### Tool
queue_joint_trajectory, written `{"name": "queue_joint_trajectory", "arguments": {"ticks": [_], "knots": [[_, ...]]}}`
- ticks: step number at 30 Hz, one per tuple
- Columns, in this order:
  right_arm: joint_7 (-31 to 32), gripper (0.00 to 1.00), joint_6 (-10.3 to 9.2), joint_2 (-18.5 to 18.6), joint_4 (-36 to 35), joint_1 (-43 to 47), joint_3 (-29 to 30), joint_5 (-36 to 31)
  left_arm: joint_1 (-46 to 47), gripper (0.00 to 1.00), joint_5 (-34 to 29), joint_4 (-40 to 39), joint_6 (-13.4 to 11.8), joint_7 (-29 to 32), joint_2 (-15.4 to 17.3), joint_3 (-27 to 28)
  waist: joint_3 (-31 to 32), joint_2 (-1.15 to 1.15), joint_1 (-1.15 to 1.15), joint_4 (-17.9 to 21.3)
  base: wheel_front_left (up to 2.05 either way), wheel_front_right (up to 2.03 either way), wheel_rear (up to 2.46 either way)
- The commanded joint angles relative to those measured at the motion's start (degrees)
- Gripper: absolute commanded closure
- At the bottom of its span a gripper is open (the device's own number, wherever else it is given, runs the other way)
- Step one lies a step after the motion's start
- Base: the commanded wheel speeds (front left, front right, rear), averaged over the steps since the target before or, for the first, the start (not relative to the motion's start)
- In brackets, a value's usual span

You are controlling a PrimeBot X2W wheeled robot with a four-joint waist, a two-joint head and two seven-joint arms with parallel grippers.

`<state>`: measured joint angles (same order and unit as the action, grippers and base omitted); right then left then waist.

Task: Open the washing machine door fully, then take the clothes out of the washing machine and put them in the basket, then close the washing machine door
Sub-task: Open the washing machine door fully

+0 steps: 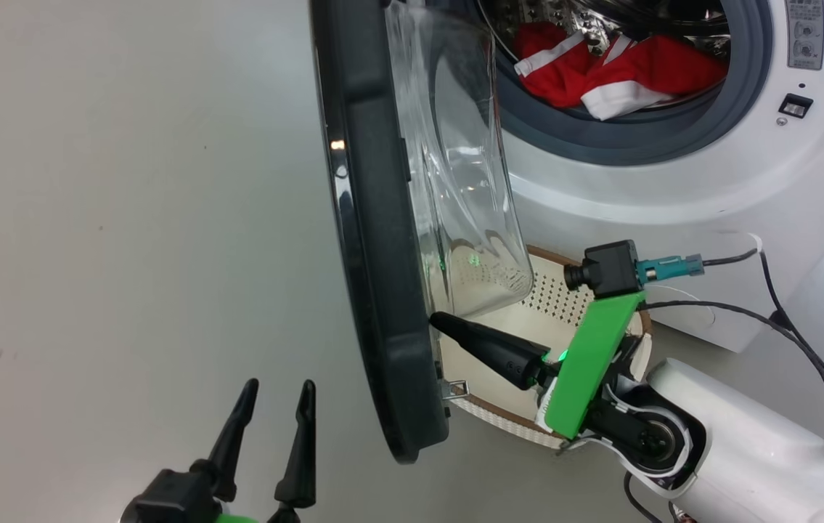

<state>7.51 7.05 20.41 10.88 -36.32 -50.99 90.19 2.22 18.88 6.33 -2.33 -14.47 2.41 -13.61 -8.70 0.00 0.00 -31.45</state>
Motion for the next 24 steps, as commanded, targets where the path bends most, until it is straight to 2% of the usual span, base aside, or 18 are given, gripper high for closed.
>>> {"name": "queue_joint_trajectory", "arguments": {"ticks": [1, 10, 17, 18, 19, 21, 22, 23, 24], "knots": [[0.31, 1.00, 0.44, -1.72, -1.36, -1.13, -0.55, -0.14, -0.09, 0.00, 0.50, -1.86, -0.65, -0.52, 0.47, 2.22, -0.13, 0.00, 0.00, -0.10, 0.00, 0.00, 0.00], [0.56, 1.00, 0.44, -3.11, -0.96, -1.51, -0.96, -0.21, -0.59, 0.00, 0.53, -2.38, -1.09, -0.52, 0.47, 2.58, 0.18, 0.00, 0.00, -0.11, 0.00, 0.00, 0.00], [-1.27, 1.00, 0.44, -2.51, -0.41, -0.61, -0.69, -1.00, -0.49, 0.00, 0.28, -1.78, -0.72, -0.52, 0.47, 2.63, 0.74, 0.00, 0.00, 0.13, 0.00, 0.00, 0.00], [-1.78, 0.84, 0.44, -2.32, -0.17, -0.38, -0.62, -1.15, -0.38, 0.00, 0.23, -1.57, -0.61, -0.52, 0.47, 2.65, 0.84, 0.00, 0.00, 0.18, 0.00, 0.00, 0.00], [-2.29, 0.72, 0.44, -2.11, 0.10, -0.11, -0.55, -1.26, -0.21, 0.00, 0.21, -1.32, -0.50, -0.52, 0.47, 2.68, 0.95, 0.00, 0.00, 0.23, 0.00, 0.00, 0.00], [-3.36, 0.58, 0.44, -1.54, 0.83, 0.52, -0.54, -1.64, 0.14, 0.00, 0.14, -0.68, -0.22, -0.52, 0.47, 2.71, 1.22, 0.00, 0.00, 0.34, 0.00, 0.00, 0.00], [-3.94, 0.43, 0.44, -1.26, 1.33, 0.94, -0.57, -1.79, 0.31, 0.00, 0.12, -0.36, -0.04, -0.52, 0.47, 2.73, 1.37, 0.00, 0.00, 0.39, 0.00, 0.00, 0.00], [-4.47, 0.09, 0.44, -1.02, 1.75, 1.39, -0.63, -1.85, 0.45, 0.00, 0.10, -0.05, 0.14, -0.52, 0.47, 2.77, 1.53, 0.00, 0.00, 0.45, 0.00, 0.00, 0.00], [-5.08, 0.00, 0.44, -0.75, 2.21, 1.86, -0.66, -1.95, 0.54, 0.00, 0.02, 0.26, 0.32, -0.52, 0.47, 2.83, 1.72, 0.00, 0.00, 0.52, 0.00, 0.00, 0.00]]}}
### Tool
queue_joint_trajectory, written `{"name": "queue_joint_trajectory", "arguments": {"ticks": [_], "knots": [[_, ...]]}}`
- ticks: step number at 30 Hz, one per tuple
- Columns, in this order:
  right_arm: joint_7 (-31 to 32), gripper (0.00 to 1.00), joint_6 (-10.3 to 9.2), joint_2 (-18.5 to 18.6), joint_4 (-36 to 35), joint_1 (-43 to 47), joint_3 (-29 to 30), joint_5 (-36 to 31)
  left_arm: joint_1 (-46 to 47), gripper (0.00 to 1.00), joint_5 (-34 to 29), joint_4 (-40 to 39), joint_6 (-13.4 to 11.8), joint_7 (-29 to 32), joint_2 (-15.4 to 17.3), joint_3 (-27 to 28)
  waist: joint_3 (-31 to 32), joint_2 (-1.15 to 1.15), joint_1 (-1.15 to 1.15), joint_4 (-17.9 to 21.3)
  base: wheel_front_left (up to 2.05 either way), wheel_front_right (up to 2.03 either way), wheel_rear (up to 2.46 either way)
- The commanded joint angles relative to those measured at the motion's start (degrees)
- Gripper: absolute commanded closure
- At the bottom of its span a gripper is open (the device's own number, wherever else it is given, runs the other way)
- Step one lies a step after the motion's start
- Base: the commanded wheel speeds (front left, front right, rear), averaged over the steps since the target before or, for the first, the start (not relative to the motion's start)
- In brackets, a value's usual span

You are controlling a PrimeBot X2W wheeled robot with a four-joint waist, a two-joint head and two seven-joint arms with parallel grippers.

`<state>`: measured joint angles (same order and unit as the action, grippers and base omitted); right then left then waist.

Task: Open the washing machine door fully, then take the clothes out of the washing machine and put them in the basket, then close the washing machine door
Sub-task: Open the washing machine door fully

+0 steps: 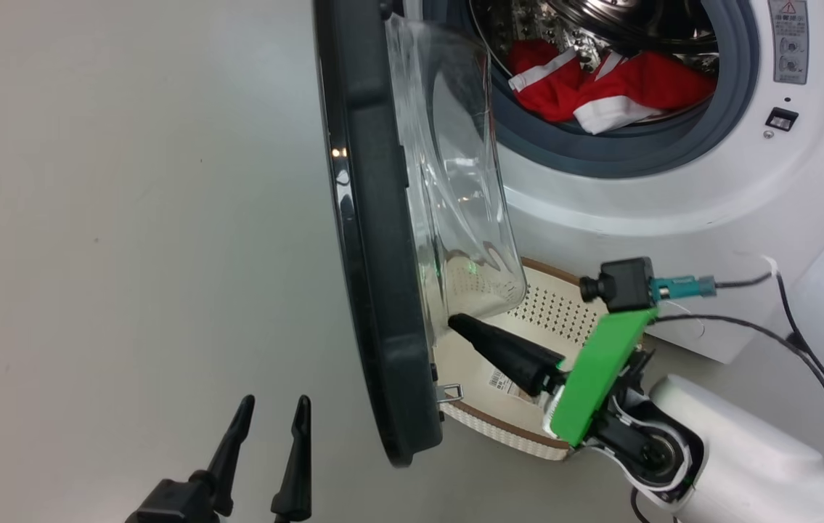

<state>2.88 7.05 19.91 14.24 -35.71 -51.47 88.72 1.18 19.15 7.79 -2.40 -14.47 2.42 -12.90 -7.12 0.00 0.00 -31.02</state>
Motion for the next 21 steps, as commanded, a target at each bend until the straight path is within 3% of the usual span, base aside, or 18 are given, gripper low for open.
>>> {"name": "queue_joint_trajectory", "arguments": {"ticks": [1, 21], "knots": [[-1.11, 0.00, 0.44, 0.00, -0.66, 1.73, -0.20, -0.57, 1.65, 0.00, -0.35, -0.89, 0.58, -0.52, 0.45, 2.19, 0.35, 0.00, 0.00, 0.17, 0.00, 0.00, 0.00], [-14.24, 0.00, 0.44, 5.07, 6.34, 12.40, -0.75, -2.00, 1.11, 0.00, -3.25, 2.71, 3.84, -0.53, 0.45, 4.96, 3.27, 0.00, 0.00, 2.59, 0.00, 0.00, 0.00]]}}
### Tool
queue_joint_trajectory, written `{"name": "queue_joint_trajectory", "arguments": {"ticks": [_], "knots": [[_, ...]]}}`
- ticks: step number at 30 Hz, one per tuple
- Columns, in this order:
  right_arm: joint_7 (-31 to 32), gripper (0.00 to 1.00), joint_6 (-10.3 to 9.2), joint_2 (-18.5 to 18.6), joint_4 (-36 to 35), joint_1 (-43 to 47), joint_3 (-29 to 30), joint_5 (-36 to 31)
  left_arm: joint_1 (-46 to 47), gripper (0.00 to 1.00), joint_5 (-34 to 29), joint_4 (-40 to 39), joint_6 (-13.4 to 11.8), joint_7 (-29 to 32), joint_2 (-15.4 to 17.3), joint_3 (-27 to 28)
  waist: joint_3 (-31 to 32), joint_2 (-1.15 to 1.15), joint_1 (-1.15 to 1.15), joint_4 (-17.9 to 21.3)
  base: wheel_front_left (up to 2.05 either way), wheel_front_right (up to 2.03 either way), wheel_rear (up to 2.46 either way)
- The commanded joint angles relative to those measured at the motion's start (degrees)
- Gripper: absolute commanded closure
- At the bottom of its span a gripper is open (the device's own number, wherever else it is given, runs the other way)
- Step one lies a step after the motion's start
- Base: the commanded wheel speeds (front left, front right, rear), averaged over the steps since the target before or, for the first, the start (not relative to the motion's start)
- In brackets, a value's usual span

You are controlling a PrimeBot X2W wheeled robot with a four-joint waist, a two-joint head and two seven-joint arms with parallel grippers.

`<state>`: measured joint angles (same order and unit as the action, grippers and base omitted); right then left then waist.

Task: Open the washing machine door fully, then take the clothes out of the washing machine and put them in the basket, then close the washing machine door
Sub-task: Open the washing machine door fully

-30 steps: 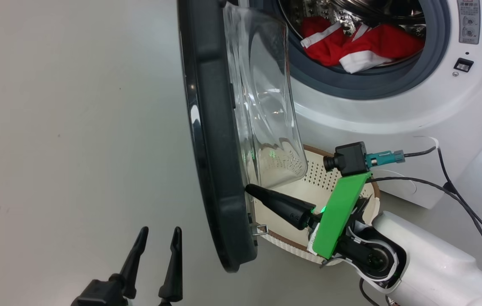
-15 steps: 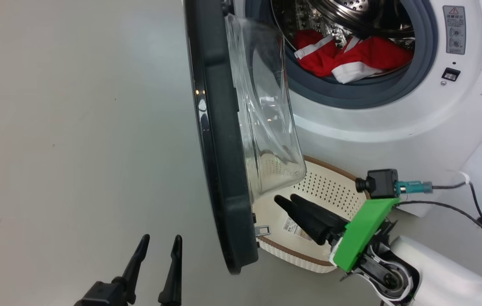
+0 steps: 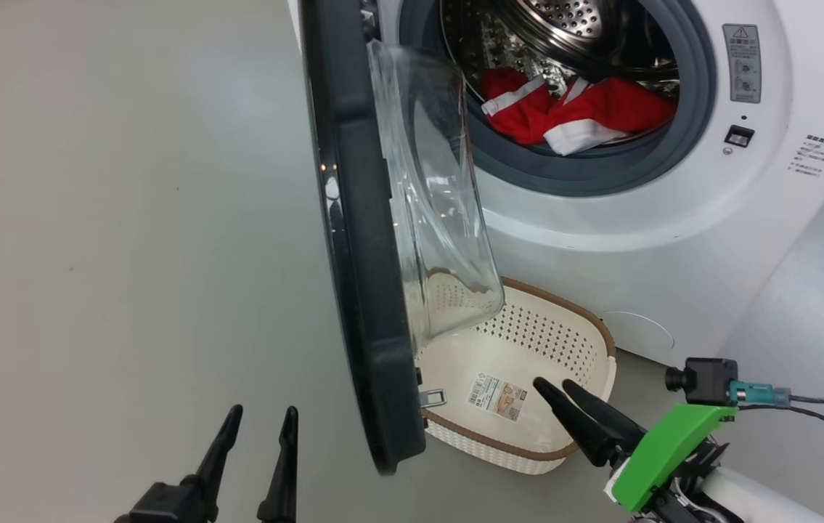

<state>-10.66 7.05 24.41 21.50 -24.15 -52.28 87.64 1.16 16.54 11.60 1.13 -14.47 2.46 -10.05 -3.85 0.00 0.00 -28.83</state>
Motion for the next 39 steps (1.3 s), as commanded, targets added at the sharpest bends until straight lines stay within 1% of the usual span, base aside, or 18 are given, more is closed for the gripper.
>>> {"name": "queue_joint_trajectory", "arguments": {"ticks": [1, 8, 13, 17, 22, 31, 33, 39], "knots": [[-1.15, 0.00, 0.44, 0.73, -0.57, 1.10, 0.06, -1.07, 1.08, 0.00, -0.72, -1.09, 0.38, -0.53, 0.42, 2.28, -0.01, 0.00, 0.00, 0.65, 0.00, 0.00, 0.00], [-3.58, 0.00, 0.44, 1.59, 0.82, 3.64, 2.03, -1.24, 1.03, 0.00, -1.03, -1.09, 0.60, -0.53, 0.42, 3.37, -0.07, 0.00, 0.00, 2.06, 0.00, 0.00, 0.00], [-4.26, 0.00, 0.44, 1.97, 3.11, 5.11, 4.89, -5.08, 0.77, 0.00, -1.36, -1.03, 0.74, -0.53, 0.42, 4.16, 0.24, 0.00, 0.00, 3.15, 0.00, 0.00, 0.00], [-4.31, 0.00, 0.44, 0.35, 5.10, 7.03, 12.13, -12.13, 0.59, 0.00, -1.48, -1.12, 0.76, -0.53, 0.42, 4.72, 0.19, 0.00, 0.00, 3.92, 0.00, 0.00, 0.00], [-4.32, 0.00, 0.44, -2.31, 5.14, 10.12, 20.67, -22.26, 0.76, 0.00, -1.48, -1.18, 0.84, -0.53, 0.42, 5.04, -0.23, 0.00, 0.00, 4.59, 0.00, 0.00, 0.00], [-4.33, 0.00, 0.44, -7.69, 0.21, 16.10, 33.63, -40.67, 1.03, 0.00, -1.54, -1.10, 0.85, -0.53, 0.42, 5.26, -0.60, 0.00, 0.00, 5.01, 0.00, 0.00, 0.00], [-4.33, 0.00, 0.44, -8.87, -1.23, 17.42, 35.55, -44.87, 1.05, 0.00, -1.55, -1.06, 0.83, -0.53, 0.42, 5.30, -0.56, 0.00, 0.00, 5.03, 0.00, 0.00, 0.00], [-4.33, 0.00, 0.44, -12.51, -5.57, 20.99, 40.69, -53.90, 0.92, 0.00, -1.56, -1.03, 0.72, -0.53, 0.42, 5.47, -0.30, 0.00, 0.00, 5.05, 0.00, 0.00, 0.00]]}}
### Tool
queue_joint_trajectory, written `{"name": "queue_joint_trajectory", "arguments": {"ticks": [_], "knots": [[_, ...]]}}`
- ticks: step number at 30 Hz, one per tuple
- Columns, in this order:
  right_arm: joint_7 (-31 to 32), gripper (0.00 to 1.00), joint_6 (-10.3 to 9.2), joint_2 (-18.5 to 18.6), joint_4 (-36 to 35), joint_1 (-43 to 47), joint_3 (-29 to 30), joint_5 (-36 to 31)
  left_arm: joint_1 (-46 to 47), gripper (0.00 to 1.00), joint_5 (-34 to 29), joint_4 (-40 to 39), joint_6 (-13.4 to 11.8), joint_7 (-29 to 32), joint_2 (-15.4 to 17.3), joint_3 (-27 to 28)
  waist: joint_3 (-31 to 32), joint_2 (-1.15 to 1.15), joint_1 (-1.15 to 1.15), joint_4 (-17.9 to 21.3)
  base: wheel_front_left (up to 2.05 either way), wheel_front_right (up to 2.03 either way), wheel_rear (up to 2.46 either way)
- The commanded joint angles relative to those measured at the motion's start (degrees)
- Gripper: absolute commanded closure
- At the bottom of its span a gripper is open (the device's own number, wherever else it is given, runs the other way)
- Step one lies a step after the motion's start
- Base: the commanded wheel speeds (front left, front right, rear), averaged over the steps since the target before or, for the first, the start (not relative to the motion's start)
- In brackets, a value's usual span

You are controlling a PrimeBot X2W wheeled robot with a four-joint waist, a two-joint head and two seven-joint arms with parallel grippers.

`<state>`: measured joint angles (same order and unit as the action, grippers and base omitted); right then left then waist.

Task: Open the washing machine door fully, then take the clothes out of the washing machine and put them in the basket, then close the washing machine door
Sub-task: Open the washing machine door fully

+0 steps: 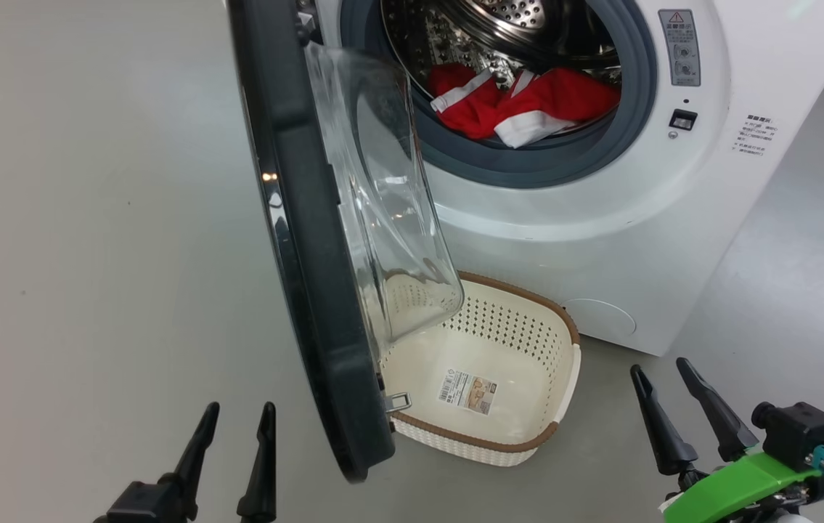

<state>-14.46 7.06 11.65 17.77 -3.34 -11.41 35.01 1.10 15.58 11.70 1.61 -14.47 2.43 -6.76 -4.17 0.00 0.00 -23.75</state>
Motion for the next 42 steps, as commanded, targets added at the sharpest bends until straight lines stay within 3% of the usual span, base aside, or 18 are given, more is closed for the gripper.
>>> {"name": "queue_joint_trajectory", "arguments": {"ticks": [1, 13, 28, 29, 30, 31, 42], "knots": [[-0.53, 0.00, 0.43, -0.23, -2.45, 0.74, 0.63, -2.81, 0.98, 0.00, -0.59, -1.15, 0.22, -0.53, 0.44, 2.19, 0.04, 0.00, 0.00, -0.05, 0.00, 0.00, 0.00], [-0.53, 0.00, 0.43, -5.39, -8.45, 6.14, 9.31, -15.22, 0.93, 0.00, -0.30, -1.32, -0.05, -0.53, 0.44, 2.37, 0.24, 0.00, 0.00, -0.15, 0.00, 0.00, 0.00], [-0.53, 0.00, 0.43, -6.90, -7.16, 6.78, 10.64, -16.63, 0.97, 0.00, -0.16, -1.39, -0.07, -0.53, 0.44, 2.45, 0.13, 0.00, 0.00, 0.08, 0.00, 0.00, 0.00], [-0.53, 0.00, 0.43, -6.89, -7.18, 6.73, 10.66, -16.66, 1.06, 0.14, -0.10, -1.48, -0.13, -0.53, 0.44, 2.49, 0.11, 0.00, 0.00, 0.07, 0.00, 0.00, 0.00], [-0.53, 0.00, 0.43, -6.86, -7.24, 6.66, 10.67, -16.71, 1.17, 0.88, 0.09, -1.64, -0.19, -0.53, 0.44, 2.59, 0.10, 0.00, 0.00, 0.06, 0.00, 0.00, 0.00], [-0.53, 0.00, 0.43, -6.82, -7.32, 6.61, 10.66, -16.80, 1.34, 1.00, 0.37, -2.00, -0.20, -0.53, 0.44, 2.78, 0.10, 0.00, 0.00, 0.05, 0.00, 0.00, 0.00], [-0.53, 0.00, 0.43, -6.93, -7.66, 6.73, 10.63, -17.32, 3.95, 1.00, 2.41, -13.74, -1.55, -0.53, 0.44, 7.02, 0.53, 0.00, 0.00, -0.12, 0.00, 0.00, 0.00]]}}
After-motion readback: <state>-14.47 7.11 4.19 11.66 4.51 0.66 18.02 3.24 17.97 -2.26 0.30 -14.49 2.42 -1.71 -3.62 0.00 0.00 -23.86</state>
